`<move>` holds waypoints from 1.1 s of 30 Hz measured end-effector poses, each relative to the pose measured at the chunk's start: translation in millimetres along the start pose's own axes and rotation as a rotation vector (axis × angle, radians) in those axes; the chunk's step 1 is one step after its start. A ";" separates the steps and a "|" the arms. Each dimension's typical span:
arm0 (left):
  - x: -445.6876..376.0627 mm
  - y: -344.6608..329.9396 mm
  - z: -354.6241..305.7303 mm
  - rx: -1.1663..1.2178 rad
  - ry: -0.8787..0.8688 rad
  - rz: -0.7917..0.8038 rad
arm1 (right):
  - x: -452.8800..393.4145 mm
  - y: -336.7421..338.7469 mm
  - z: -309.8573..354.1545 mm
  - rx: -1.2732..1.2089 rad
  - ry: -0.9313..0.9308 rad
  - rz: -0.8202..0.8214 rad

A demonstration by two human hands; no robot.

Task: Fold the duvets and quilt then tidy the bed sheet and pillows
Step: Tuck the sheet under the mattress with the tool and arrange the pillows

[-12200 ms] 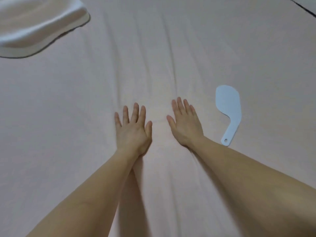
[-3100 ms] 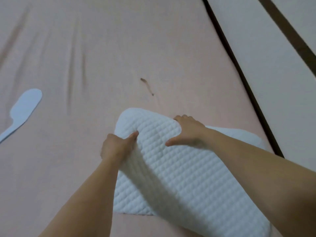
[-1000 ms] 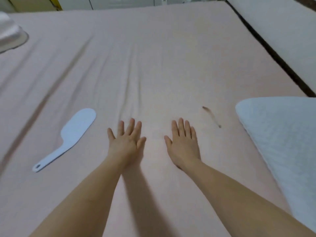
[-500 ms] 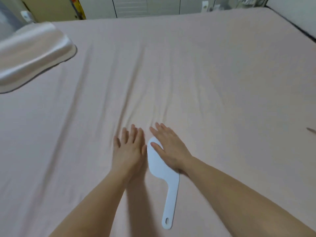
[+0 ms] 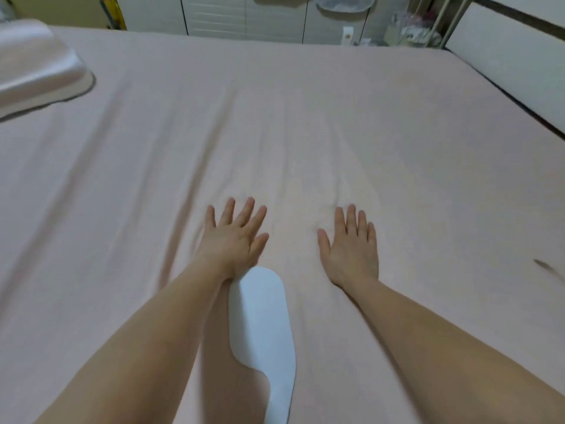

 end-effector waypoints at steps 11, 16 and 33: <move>79.7 38.3 212.4 0.069 0.301 -0.112 | 27.1 24.3 281.2 -0.060 0.324 -0.011; 171.9 56.6 322.6 0.030 0.504 -0.031 | 132.7 58.2 448.4 -0.141 0.859 0.005; 372.5 29.5 307.9 0.051 0.342 0.111 | 390.2 37.5 398.6 -0.117 0.564 0.024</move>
Point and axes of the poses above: each hand's wrist, its own x-axis away from the middle knuckle, its own y-axis out of the back of the hand, z = x × y, the point moved 10 cm from there along -x, towards the middle knuckle, and after that the axes turned 11 degrees about x, right-handed, at the moved point
